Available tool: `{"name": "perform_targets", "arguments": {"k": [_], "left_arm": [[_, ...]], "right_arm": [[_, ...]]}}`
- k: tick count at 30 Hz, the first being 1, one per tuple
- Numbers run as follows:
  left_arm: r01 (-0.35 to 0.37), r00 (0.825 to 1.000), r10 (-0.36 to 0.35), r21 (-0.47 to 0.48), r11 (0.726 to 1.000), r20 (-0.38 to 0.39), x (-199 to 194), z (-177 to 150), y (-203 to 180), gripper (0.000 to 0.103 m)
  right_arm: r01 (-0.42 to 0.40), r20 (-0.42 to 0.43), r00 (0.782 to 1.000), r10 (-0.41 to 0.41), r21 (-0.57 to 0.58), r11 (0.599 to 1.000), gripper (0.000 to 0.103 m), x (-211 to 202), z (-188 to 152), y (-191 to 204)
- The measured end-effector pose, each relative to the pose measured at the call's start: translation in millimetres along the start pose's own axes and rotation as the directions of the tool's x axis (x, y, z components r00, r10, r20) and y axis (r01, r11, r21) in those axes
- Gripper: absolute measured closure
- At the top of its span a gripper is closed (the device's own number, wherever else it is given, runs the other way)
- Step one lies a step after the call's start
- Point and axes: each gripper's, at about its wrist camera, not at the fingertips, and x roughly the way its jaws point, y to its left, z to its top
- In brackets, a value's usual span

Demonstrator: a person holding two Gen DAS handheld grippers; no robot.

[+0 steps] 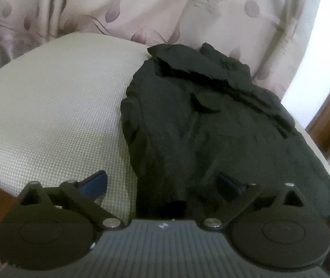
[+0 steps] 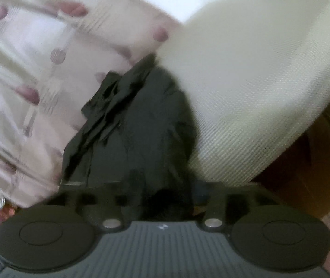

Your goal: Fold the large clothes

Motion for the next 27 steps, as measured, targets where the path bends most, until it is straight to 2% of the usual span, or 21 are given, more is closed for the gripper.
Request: {"name": "perform_targets", "arguments": {"k": [1, 2, 4, 5, 6, 7, 9, 10, 11, 16, 27], "left_arm": [[0.014, 1.000, -0.014, -0.007, 1.000, -0.024, 3.8, 1.1, 0.9, 0.012], [0.028, 0.999, -0.028, -0.003, 1.000, -0.037, 6.7, 1.7, 0.3, 0.020], [0.007, 0.999, -0.003, 0.066, 0.998, -0.048, 10.7, 1.8, -7.3, 0.063], [-0.019, 0.998, 0.025, 0.100, 0.995, -0.053, 13.4, 2.1, -12.1, 0.079], [-0.019, 0.998, 0.024, 0.099, 0.995, -0.053, 14.2, 2.3, -13.2, 0.085], [-0.014, 0.999, 0.018, 0.094, 0.995, -0.050, 14.7, 2.4, -14.0, 0.088], [-0.041, 0.999, 0.044, 0.116, 0.992, -0.019, 11.7, -0.6, -20.8, 0.093], [-0.056, 0.998, 0.057, 0.125, 0.991, -0.003, 8.1, -2.9, -23.3, 0.093], [-0.073, 0.997, 0.072, 0.134, 0.988, 0.014, 4.8, -4.6, -27.0, 0.095], [-0.086, 0.995, 0.078, 0.131, 0.988, 0.068, -18.9, -3.7, -32.8, 0.095], [-0.087, 0.988, 0.068, 0.137, 0.987, 0.136, -70.9, 3.5, -50.7, 0.095]], "right_arm": [[-0.020, 0.014, 1.000, 0.019, 0.027, 0.999, 0.009, 0.3, -0.1, -3.1], [-0.061, 0.017, 0.998, 0.060, 0.056, 0.997, 0.009, 1.9, -0.4, -5.4], [-0.095, -0.002, 0.995, 0.095, 0.049, 0.994, 0.013, 8.3, -0.9, -1.8], [-0.071, -0.006, 0.997, 0.072, 0.018, 0.997, 0.037, 11.6, -1.5, 3.7], [-0.037, -0.032, 0.999, 0.036, -0.006, 0.999, 0.056, 18.2, -1.8, 8.7], [-0.002, -0.052, 0.999, 0.001, -0.004, 1.000, 0.077, 23.4, -1.4, 8.8], [0.004, -0.050, 0.999, -0.004, 0.009, 1.000, 0.080, 25.1, -0.5, 5.6], [-0.006, -0.054, 0.999, 0.006, 0.004, 1.000, 0.087, 23.8, -1.1, 5.3], [-0.029, -0.057, 0.998, 0.030, 0.018, 0.999, 0.090, 20.6, -1.5, 4.3], [-0.133, -0.038, 0.990, 0.135, 0.040, 0.990, 0.091, -7.1, -2.4, 12.4], [-0.273, -0.012, 0.962, 0.274, 0.061, 0.960, 0.091, -55.9, -16.6, 38.2]]}}
